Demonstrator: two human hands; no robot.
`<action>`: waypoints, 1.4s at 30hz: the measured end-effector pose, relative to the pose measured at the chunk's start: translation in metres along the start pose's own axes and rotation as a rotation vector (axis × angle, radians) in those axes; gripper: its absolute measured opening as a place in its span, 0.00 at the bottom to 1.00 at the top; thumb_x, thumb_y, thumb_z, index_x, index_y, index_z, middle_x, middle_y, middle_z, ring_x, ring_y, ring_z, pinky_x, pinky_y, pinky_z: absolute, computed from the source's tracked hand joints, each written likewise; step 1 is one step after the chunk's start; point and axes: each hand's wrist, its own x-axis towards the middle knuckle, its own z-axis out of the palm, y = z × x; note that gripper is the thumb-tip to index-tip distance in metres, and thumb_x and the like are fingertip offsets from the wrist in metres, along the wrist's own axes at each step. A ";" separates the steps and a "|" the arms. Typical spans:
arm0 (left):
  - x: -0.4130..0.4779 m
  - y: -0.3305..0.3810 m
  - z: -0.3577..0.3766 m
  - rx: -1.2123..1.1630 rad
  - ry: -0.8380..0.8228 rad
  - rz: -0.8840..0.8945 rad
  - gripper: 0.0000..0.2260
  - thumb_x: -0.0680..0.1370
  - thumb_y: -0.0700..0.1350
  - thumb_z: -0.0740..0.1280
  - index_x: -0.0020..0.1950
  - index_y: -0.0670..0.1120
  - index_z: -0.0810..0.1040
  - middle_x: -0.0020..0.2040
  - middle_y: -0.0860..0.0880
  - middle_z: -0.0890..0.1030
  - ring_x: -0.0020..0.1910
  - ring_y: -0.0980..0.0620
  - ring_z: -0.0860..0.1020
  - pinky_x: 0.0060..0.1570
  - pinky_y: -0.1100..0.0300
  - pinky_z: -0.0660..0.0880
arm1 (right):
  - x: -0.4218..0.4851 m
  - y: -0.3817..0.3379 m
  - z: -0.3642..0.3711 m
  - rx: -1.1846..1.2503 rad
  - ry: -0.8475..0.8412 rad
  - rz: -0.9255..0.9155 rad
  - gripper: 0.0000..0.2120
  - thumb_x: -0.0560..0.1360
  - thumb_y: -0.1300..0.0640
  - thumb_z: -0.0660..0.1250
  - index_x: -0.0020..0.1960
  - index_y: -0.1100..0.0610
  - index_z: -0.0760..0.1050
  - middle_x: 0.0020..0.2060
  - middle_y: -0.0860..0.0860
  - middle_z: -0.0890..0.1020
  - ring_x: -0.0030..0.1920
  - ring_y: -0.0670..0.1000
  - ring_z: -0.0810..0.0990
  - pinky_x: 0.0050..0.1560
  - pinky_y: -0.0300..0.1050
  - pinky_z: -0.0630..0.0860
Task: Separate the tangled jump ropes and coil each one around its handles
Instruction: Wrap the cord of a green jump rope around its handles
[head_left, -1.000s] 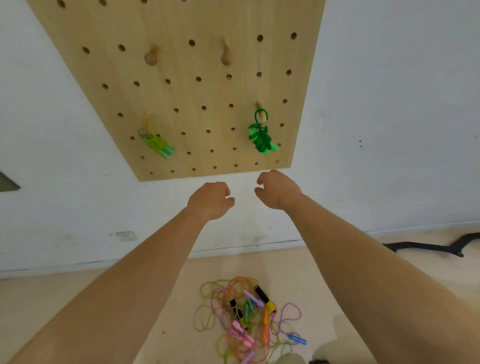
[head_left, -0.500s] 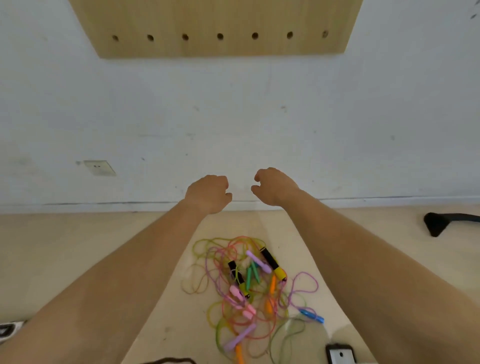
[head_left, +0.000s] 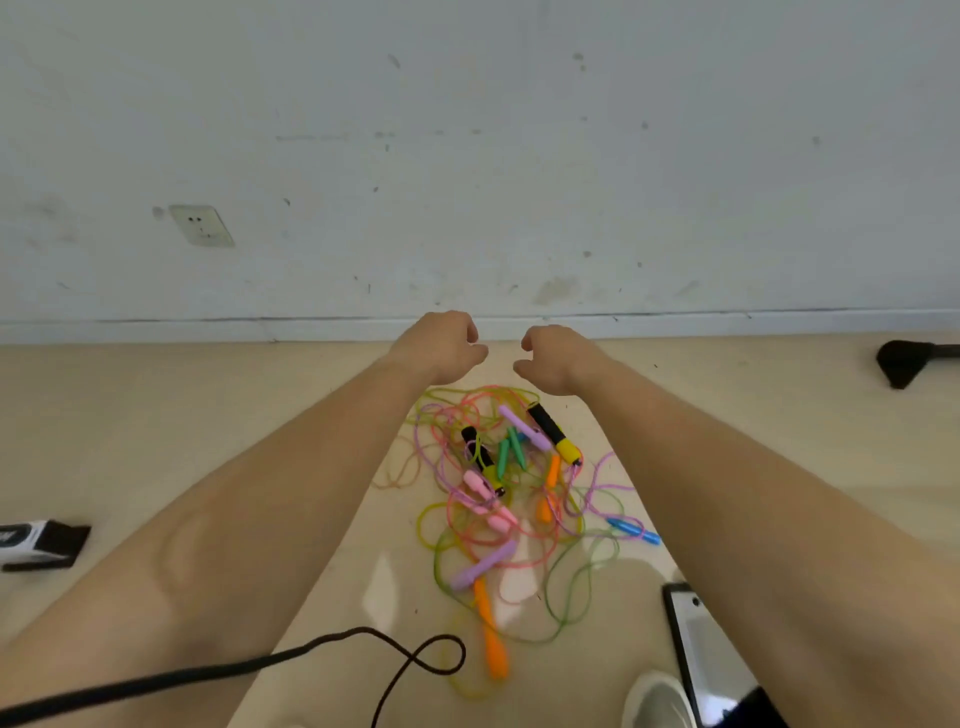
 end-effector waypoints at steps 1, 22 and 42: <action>-0.013 0.002 0.002 -0.016 -0.001 0.001 0.16 0.78 0.54 0.66 0.63 0.48 0.77 0.60 0.48 0.80 0.58 0.47 0.77 0.60 0.51 0.75 | -0.015 0.000 0.004 0.000 -0.007 -0.003 0.23 0.81 0.49 0.61 0.72 0.58 0.68 0.69 0.57 0.73 0.66 0.58 0.73 0.64 0.54 0.73; -0.034 -0.062 0.215 -0.026 -0.196 -0.051 0.11 0.77 0.48 0.68 0.58 0.47 0.80 0.56 0.44 0.82 0.56 0.44 0.79 0.52 0.55 0.76 | -0.027 0.067 0.205 0.101 -0.207 0.091 0.17 0.80 0.59 0.58 0.67 0.61 0.72 0.65 0.61 0.77 0.64 0.61 0.75 0.56 0.48 0.73; 0.091 -0.058 0.342 -0.191 -0.120 -0.248 0.09 0.78 0.41 0.67 0.56 0.42 0.72 0.47 0.45 0.76 0.46 0.43 0.76 0.42 0.52 0.70 | 0.066 0.126 0.302 0.478 -0.104 0.239 0.16 0.78 0.62 0.61 0.63 0.59 0.78 0.59 0.56 0.82 0.59 0.58 0.79 0.56 0.46 0.75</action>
